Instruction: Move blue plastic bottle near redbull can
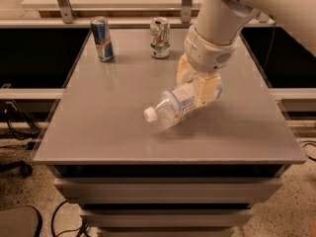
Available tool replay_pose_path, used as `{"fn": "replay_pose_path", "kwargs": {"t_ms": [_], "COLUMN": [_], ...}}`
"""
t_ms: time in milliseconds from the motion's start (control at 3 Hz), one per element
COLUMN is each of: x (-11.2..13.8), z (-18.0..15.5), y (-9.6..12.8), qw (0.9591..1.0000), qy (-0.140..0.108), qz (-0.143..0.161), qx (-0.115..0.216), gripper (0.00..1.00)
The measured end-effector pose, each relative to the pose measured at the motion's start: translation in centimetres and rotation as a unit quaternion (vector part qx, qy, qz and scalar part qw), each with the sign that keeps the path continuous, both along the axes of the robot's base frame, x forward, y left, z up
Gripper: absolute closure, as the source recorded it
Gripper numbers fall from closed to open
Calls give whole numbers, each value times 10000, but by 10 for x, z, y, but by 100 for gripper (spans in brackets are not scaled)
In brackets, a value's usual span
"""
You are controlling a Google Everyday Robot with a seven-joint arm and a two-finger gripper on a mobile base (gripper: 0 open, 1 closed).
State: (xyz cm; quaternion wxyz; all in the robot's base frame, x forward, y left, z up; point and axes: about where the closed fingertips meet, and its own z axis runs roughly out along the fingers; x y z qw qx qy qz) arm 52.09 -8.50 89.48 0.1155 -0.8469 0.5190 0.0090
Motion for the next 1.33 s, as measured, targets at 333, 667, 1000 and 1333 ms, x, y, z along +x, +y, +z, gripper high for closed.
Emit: {"fn": "replay_pose_path", "kwargs": {"t_ms": [333, 667, 1000, 1333], "x": [13, 38, 67, 98], "z": [0, -2, -1, 0], "y": [21, 56, 97, 128], "qw": [9999, 9989, 9969, 9963], "qy": [-64, -85, -142, -216], "qz": [106, 399, 666, 695], "qx": [-69, -232, -383, -452], "gripper": [100, 100, 100, 100]}}
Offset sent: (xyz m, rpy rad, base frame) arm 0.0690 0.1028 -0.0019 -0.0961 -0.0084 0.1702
